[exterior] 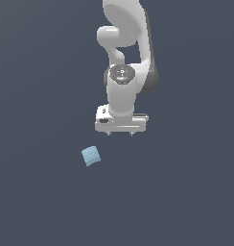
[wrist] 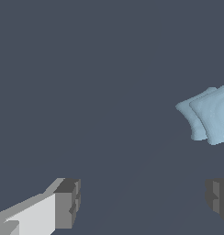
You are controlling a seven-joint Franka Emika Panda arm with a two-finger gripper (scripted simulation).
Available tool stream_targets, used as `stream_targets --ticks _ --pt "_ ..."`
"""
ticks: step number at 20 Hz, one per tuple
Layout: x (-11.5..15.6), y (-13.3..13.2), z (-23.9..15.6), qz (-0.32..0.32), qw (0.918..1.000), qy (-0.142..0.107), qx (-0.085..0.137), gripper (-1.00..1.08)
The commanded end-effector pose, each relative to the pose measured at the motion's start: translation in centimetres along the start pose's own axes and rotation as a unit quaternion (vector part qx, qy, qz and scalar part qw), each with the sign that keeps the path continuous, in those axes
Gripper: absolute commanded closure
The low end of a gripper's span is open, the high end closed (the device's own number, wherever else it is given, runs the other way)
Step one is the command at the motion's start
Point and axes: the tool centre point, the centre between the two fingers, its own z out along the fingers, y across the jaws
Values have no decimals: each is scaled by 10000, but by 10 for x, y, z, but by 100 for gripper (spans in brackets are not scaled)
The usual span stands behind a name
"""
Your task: Pick up the object and move it to a goal position.
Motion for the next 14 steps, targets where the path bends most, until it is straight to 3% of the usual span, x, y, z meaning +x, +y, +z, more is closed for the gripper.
stream_targets --ticks 1,9,14 --pt "0 0 0 0 10000 0 0 -92" --pt "-3 -25 -12 -347 9994 36 -43 -92" --pt "-2 -24 -11 -346 9994 35 -42 -92"
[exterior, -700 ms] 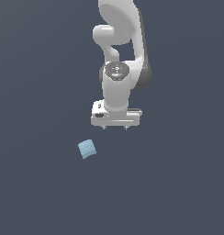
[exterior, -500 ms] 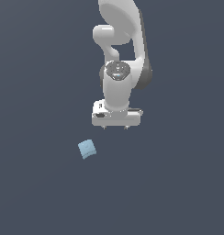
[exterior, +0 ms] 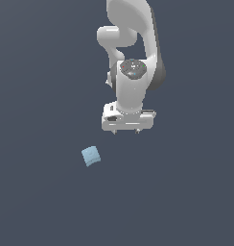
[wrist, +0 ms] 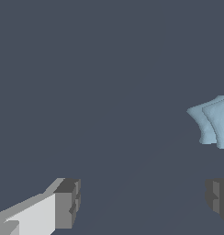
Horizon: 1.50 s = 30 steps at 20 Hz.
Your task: Pick up the object and move it to a goal position.
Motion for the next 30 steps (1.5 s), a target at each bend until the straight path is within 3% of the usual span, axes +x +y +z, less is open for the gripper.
stream_targets --ticks 1,13,30 --pt "0 1 0 -10 10000 -2 -2 -92" --pt "14 32 13 -417 9991 -4 1 -92" --pt "39 133 57 -1632 9866 -2 20 -92"
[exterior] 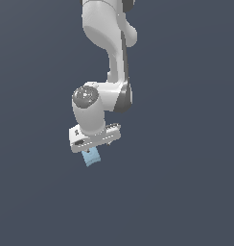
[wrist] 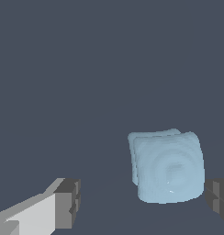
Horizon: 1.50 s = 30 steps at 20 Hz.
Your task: Pick up the object and move it to a goal position.
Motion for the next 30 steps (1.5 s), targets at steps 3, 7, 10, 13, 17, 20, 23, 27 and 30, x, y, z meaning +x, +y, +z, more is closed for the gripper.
stream_targets --ticks 3,7,10,13,17,20,23,27,30 --pt "-4 21 9 -257 9997 5 5 -92" --pt "-6 34 15 -401 9992 6 7 -92" --pt "-8 39 18 -468 9989 7 9 -92" --pt "-8 42 19 -498 9988 8 9 -92" --pt "-9 42 20 -482 9988 5 9 -92" --pt "-9 41 28 -485 9988 6 9 -92" --pt "-9 41 43 -492 9988 7 9 -92" --pt "-10 41 63 -499 9988 7 9 -92" --pt "-9 42 69 -499 9988 7 9 -92"
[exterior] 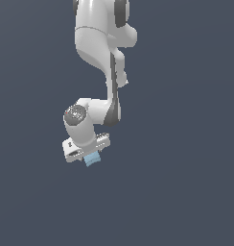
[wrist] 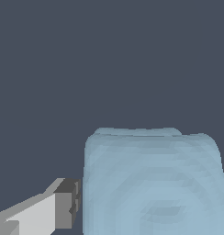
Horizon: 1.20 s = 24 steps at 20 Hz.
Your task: Pick up the object and move it to a goal position.
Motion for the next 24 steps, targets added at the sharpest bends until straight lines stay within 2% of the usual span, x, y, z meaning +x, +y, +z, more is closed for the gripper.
stream_targets --ticks 1,3,4,17,24 --pt "1 1 3 -1 10000 7 -6 -92" --pt "1 1 3 -1 10000 7 -6 -92" --pt "1 1 3 -1 10000 7 -6 108" --pt "1 0 2 -1 10000 7 -6 108" --pt "-1 -18 -2 -1 10000 7 -6 108"
